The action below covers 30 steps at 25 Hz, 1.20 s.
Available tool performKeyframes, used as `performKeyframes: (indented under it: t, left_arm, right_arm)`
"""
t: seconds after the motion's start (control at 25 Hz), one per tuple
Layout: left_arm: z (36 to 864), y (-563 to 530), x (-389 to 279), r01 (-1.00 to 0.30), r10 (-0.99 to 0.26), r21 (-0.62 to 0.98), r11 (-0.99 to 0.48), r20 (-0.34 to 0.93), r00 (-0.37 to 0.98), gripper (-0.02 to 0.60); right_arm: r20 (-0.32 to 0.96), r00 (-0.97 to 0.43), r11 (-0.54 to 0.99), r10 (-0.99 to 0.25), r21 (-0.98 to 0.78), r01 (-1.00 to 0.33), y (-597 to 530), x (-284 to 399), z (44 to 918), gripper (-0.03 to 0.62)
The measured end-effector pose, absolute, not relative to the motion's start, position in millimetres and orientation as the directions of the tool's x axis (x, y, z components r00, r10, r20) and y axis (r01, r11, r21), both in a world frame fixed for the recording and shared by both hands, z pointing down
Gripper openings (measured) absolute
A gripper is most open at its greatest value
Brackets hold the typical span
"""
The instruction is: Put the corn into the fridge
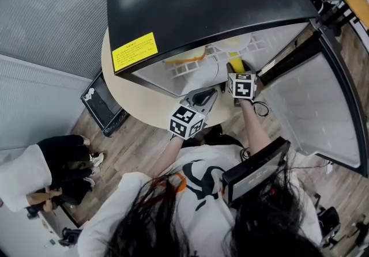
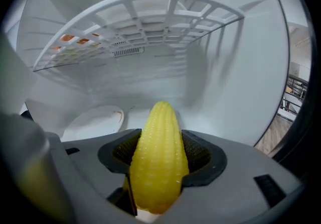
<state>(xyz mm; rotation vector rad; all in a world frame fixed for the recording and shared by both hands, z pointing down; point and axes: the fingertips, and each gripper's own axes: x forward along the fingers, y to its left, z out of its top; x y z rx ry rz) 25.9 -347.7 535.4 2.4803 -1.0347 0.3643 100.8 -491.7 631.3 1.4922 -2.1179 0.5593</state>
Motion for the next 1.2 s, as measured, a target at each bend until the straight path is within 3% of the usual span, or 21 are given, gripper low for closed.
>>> performKeyframes:
  t: [0.48,0.64,1.2]
  left_arm:
    - [540.0,-343.7,23.9,-0.718,-0.594,0.277,-0.638,0.416,0.688,0.018]
    - [538.5,-342.7,24.3,-0.713,-0.589,0.272,-0.646,0.417,0.692,0.018]
    - [530.9,-334.4,18.3,-0.7,-0.589,0.274,-0.659,0.391,0.707,0.018]
  right_arm:
    - [0.618,-0.378,0.504,-0.69,0.035,-0.863,-517.3,85.8,633.4,0.267]
    - [0.6,-0.378,0.46,-0.705,-0.018,-0.888,-514.7,89.0,628.9,0.307]
    - [0.445,-0.357,0.347,-0.822,-0.107,-0.932,-455.6,99.2,554.8,0.308]
